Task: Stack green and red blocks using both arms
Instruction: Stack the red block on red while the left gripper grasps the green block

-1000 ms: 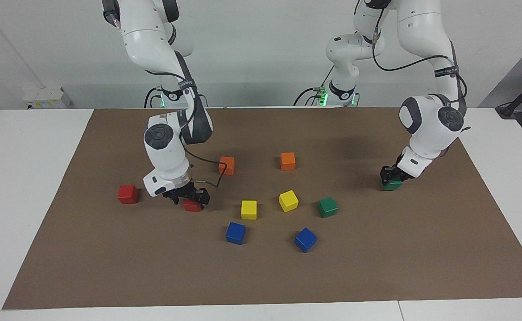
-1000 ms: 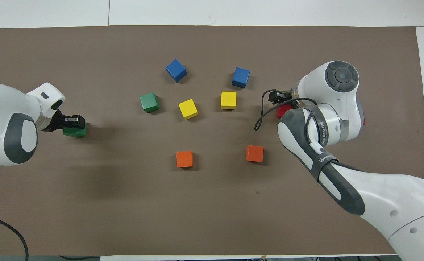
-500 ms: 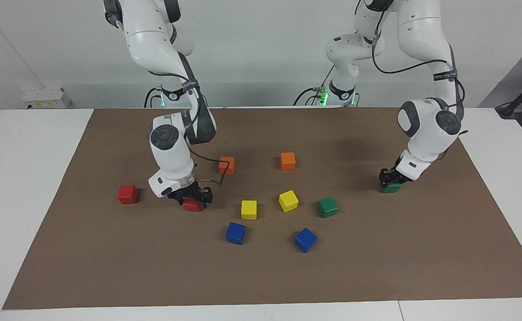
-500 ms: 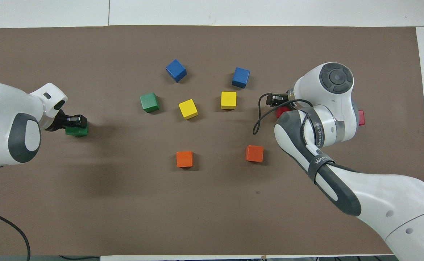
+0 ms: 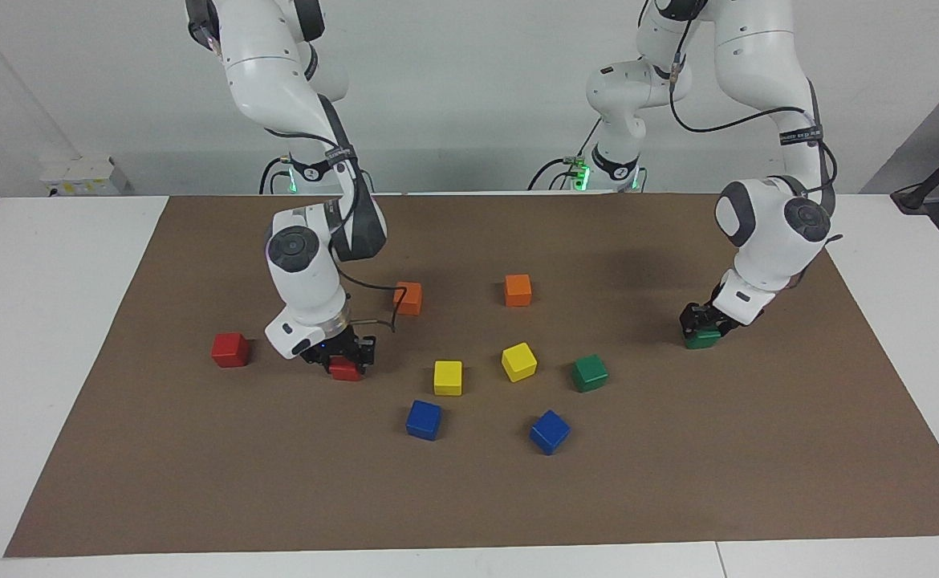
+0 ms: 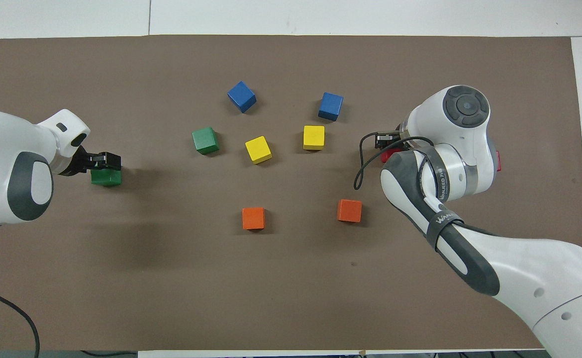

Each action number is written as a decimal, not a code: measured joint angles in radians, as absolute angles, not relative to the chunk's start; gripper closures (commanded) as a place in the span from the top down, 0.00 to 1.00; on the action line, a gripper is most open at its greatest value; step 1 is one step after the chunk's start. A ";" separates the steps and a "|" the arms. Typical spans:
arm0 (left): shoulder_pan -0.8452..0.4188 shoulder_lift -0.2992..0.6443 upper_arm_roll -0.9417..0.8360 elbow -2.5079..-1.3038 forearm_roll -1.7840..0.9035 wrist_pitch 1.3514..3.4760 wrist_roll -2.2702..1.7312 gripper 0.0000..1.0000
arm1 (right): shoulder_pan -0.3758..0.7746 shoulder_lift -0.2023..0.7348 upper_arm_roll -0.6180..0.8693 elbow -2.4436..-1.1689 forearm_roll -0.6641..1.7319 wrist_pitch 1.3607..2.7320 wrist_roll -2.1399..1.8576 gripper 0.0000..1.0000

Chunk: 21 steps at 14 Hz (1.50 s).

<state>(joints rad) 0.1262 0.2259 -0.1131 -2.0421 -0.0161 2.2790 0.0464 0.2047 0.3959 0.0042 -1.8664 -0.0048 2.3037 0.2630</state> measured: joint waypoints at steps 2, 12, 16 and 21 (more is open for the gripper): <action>0.123 0.229 -0.116 -1.966 -0.018 2.203 0.028 1.00 | 0.165 0.368 0.001 -1.837 -0.027 2.208 0.186 0.00; -0.157 0.380 -0.131 -1.732 -0.019 2.147 -0.578 1.00 | -0.109 0.223 -0.005 -1.811 -0.029 1.998 -0.241 0.00; -0.223 0.430 -0.131 -1.705 0.015 2.196 -0.678 1.00 | -0.128 0.223 -0.005 -1.849 -0.015 2.002 -0.241 0.00; -0.237 0.453 -0.131 -1.712 0.060 2.240 -0.691 1.00 | -0.129 0.223 -0.004 -1.897 0.008 2.096 -0.219 0.00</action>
